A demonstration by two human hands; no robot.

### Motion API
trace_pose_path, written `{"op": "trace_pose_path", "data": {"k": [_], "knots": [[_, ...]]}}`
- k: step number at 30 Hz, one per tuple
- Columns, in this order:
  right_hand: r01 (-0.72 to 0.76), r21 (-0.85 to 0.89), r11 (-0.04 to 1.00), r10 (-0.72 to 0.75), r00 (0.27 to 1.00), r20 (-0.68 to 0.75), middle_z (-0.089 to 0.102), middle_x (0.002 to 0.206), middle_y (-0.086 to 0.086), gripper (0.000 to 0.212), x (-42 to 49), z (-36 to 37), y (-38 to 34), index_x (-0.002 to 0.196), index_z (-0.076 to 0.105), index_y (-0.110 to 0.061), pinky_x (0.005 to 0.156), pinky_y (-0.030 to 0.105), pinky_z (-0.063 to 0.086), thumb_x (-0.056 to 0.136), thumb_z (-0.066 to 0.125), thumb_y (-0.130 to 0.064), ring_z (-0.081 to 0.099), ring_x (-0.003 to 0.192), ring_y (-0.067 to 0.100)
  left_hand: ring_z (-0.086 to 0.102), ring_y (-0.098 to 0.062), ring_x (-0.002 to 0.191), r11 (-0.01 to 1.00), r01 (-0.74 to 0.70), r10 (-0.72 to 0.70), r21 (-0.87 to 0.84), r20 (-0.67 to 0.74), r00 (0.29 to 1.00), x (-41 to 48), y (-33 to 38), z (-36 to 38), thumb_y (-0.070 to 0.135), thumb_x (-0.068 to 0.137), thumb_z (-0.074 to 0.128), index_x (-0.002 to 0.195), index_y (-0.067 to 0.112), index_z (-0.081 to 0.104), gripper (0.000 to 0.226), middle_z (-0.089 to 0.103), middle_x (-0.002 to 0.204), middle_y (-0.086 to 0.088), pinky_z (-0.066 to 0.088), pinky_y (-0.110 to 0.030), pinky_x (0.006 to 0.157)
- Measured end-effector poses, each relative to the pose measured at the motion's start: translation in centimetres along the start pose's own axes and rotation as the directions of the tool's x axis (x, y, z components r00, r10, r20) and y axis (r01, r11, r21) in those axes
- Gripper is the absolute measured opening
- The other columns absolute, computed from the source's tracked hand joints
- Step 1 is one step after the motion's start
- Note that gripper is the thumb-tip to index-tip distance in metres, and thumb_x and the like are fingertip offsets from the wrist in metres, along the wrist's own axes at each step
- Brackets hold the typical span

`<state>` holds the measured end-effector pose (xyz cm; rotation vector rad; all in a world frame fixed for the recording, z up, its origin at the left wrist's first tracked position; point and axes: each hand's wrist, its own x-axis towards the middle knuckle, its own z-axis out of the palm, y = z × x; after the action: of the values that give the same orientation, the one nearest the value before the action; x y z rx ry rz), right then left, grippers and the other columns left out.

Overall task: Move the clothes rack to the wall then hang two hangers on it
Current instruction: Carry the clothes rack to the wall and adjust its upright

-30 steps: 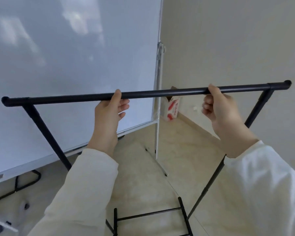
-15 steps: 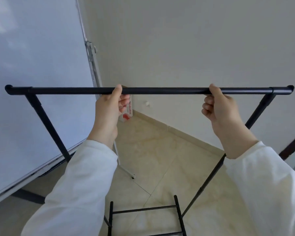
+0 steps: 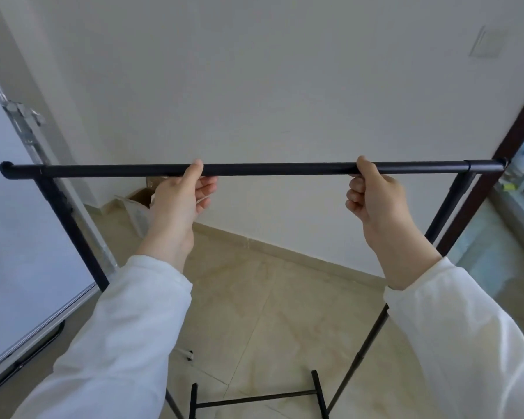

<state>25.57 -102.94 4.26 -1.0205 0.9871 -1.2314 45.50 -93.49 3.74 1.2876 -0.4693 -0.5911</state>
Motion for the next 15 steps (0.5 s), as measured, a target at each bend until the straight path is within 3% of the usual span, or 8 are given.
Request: {"op": "trace_pose_path", "data": {"k": [5,15], "knots": [[0.020,0.007,1.000,-0.019,0.994,-0.103,0.035,0.052,-0.006,0.022,4.3,-1.0,-0.6,0.069,0.046,-0.019,0.052,0.020,0.033,0.088,0.050,-0.029,0.032,0.045,0.009,0.061,-0.005,0.071,1.000,0.009,-0.009,-0.004,0.088,0.996,3.5,-1.3,4.5,0.033,0.089,0.053,0.075,0.021,0.055,0.019,0.064,0.074,0.005,0.046,-0.018,0.066],[0.084,0.013,0.996,-0.075,0.942,-0.327,0.039,0.043,-0.010,0.022,11.7,-3.1,-1.9,0.069,0.049,-0.019,0.054,0.020,0.037,0.088,0.052,-0.030,0.035,0.044,0.007,0.061,-0.005,0.071,0.999,0.035,-0.031,-0.005,0.310,0.950,10.7,-2.8,13.9,0.034,0.089,0.052,0.079,0.020,0.056,0.018,0.064,0.075,0.005,0.047,-0.018,0.067]]}}
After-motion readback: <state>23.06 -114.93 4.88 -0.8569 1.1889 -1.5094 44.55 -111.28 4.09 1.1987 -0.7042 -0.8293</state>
